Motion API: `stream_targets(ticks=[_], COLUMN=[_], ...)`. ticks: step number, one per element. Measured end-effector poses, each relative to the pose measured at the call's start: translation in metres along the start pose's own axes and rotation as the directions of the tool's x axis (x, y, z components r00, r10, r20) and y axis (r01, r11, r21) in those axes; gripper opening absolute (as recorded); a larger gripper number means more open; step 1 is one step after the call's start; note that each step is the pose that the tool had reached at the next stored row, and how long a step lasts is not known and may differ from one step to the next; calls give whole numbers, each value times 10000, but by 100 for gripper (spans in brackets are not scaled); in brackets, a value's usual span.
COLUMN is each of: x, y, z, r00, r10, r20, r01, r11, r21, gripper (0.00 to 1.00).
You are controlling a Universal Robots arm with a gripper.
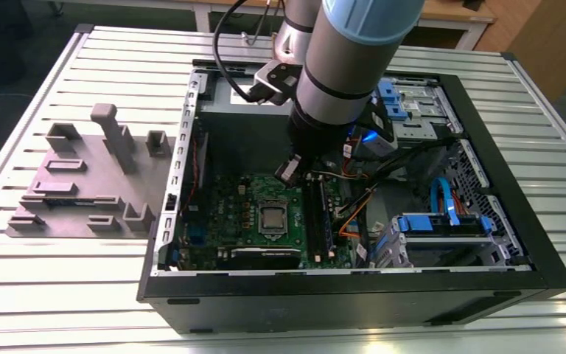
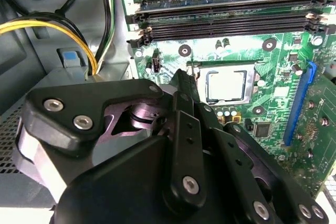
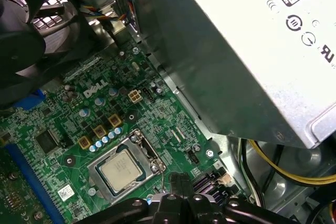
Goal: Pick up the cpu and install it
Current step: 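Install the first cpu locking lever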
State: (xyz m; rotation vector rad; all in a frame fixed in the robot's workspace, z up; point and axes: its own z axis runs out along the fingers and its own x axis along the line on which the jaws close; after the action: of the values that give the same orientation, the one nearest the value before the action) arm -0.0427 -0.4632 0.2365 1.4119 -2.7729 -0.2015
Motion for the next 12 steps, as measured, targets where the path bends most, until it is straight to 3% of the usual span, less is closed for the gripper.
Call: stream_targets(ticks=[6, 12], x=[8, 77], y=[4, -24], z=[2, -4], r00=[9963, 9948], r10=[-856, -1011], r20=[-106, -135], r01=[856, 1011], r11=[9963, 9949], r21=[-37, -38], gripper=[11, 11])
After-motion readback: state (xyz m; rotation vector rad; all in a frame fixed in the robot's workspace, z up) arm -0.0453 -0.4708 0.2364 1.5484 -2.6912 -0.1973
